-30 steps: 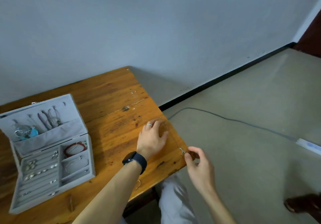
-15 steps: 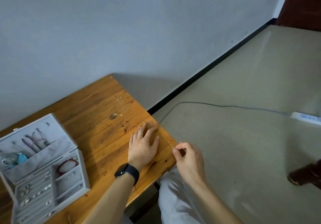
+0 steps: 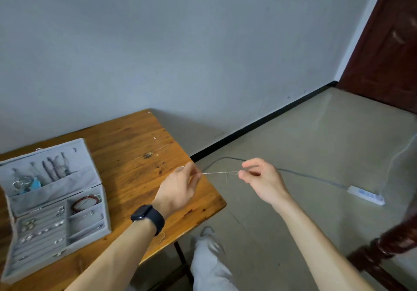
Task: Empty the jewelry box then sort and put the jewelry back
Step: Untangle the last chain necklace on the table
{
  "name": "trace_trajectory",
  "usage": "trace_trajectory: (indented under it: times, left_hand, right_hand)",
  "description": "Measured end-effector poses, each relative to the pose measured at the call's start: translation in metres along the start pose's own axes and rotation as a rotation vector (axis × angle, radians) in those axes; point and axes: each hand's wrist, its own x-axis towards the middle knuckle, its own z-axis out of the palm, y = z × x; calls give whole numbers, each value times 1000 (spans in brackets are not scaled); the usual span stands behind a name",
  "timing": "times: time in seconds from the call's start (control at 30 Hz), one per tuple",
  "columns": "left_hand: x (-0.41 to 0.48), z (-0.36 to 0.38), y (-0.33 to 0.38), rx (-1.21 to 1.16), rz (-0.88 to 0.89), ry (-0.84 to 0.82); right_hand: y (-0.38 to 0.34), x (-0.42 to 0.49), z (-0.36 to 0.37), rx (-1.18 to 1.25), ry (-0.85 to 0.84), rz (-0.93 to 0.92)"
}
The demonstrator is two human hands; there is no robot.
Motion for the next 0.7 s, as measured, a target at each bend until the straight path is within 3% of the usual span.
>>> trace_trajectory:
  times: [0.23,0.37,0.53,0.7]
  left_hand:
    - [-22,-69,14,-280,-65,59]
    - [-31,-91,5,-264,-153,-28]
    - [-40,-98,20,-555,-81,-60]
    - [-41,-96,27,-548,-5,28]
  right_hand:
    - [-63,-15,-5,-11,-103,-206]
    - [-91,-20,4,-26,-142,-274]
    - [-116,-25,23,-154,-234,-411]
    - [-129,-30,33,-198,-314,-457]
